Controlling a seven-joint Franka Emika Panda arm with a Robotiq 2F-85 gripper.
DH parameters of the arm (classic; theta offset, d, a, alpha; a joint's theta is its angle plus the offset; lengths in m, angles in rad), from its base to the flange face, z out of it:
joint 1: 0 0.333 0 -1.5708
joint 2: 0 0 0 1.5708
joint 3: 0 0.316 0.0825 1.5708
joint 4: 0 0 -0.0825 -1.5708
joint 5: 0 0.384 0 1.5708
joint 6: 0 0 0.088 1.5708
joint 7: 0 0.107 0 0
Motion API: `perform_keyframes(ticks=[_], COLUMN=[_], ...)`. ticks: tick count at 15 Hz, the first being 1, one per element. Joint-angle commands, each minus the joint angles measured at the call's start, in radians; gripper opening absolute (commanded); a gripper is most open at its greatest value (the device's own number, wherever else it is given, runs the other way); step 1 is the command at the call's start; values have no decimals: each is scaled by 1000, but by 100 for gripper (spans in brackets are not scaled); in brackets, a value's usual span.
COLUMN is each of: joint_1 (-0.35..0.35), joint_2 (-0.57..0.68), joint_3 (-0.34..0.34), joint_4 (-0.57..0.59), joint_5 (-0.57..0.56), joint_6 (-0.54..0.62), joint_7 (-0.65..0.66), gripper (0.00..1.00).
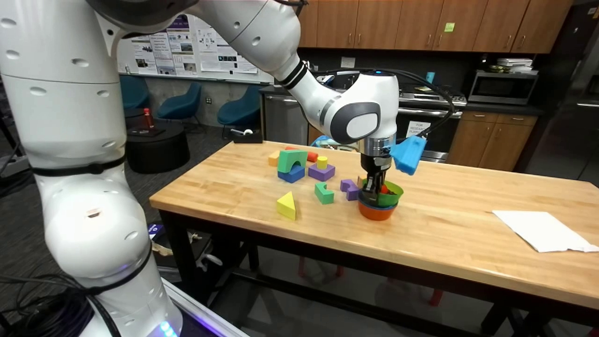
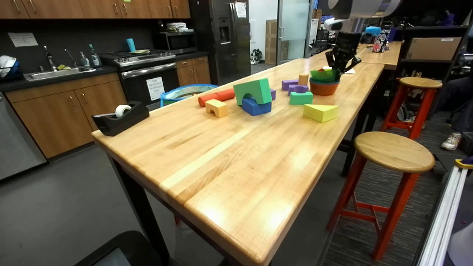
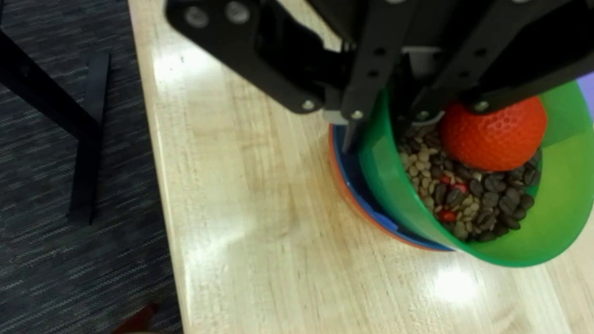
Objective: Put the blue bowl inside the orange one, put the green block on the left on top of the blue block and put the orange bowl inside the other plastic bowls
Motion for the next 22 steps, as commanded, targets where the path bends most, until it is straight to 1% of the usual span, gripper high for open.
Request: perform_keyframes(ticks=[1,5,6,7,9,12,16,17,18,22], joint_1=[-19,-19,-19,-20,-21,-21,-21,-21,-21,-16], joint_2=[3,5,8,8,7,5,-6,-11,-18,-54], joint_3=[25,30,30,31,31,31,32,32,33,34], joint_4=[3,3,6,6,6,5,-1,-4,-7,-27], joint_5=[0,-1,-6,-4,0,0,-1,0,2,-3], joint_6=[30,34,27,27,27,28,34,36,37,28], joint_7=[-7,-3,-1,0,-2,-3,-3,-5,-7,-14], gripper=[3,3,37,39,49,67,95,99,100,100])
